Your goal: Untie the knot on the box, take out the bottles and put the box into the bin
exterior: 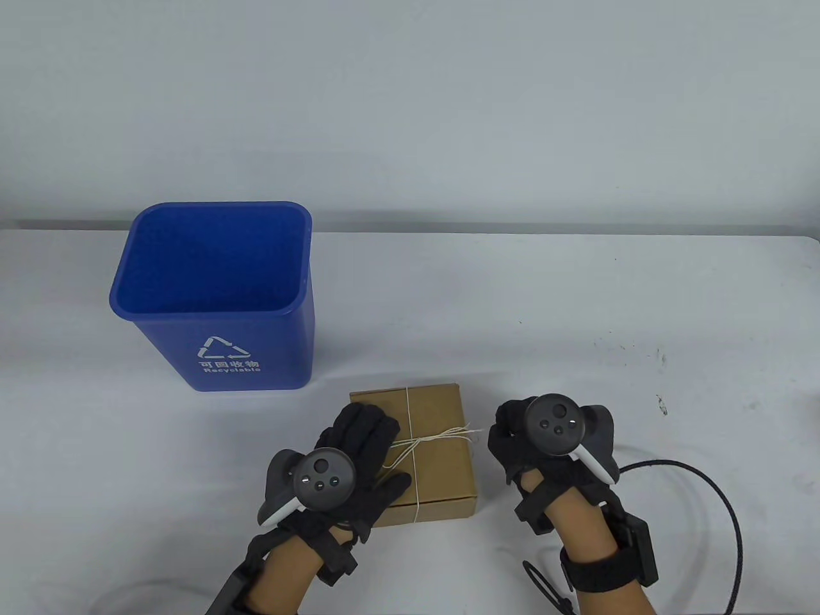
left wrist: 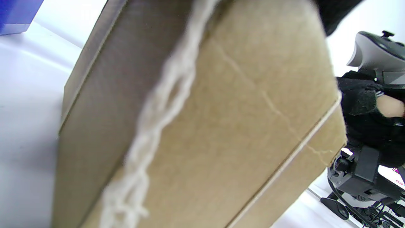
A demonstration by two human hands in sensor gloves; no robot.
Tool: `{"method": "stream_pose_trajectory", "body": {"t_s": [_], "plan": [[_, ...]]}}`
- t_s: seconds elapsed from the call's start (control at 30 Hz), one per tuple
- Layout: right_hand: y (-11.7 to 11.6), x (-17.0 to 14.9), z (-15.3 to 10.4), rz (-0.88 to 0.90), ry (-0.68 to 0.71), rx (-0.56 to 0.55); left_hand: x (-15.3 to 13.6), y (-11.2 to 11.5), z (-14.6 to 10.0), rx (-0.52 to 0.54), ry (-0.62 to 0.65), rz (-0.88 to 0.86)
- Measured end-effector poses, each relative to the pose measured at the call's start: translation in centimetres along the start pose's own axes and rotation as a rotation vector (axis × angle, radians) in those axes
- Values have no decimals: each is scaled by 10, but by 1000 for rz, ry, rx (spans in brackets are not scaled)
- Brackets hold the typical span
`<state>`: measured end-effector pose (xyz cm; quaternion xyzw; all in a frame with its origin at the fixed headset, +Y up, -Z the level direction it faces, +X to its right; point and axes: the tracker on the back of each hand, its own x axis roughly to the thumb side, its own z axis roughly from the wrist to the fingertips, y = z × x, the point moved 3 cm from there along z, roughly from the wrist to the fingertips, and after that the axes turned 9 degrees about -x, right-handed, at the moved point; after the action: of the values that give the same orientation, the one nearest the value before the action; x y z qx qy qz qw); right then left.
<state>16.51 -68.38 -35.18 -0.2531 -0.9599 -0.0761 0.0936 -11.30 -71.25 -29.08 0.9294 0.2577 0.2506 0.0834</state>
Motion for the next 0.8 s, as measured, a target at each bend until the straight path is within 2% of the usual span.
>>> {"method": "stream_pose_trajectory", "body": {"t_s": [0.33, 0.53, 0.8], "plan": [[-11, -24, 7, -6, -73, 27, 0, 0, 0, 2, -2, -4], [-13, -48, 13, 11, -146, 43, 0, 0, -1, 2, -3, -7], [-21, -67, 17, -52, -204, 50, -1, 0, -1, 1, -3, -8]]}}
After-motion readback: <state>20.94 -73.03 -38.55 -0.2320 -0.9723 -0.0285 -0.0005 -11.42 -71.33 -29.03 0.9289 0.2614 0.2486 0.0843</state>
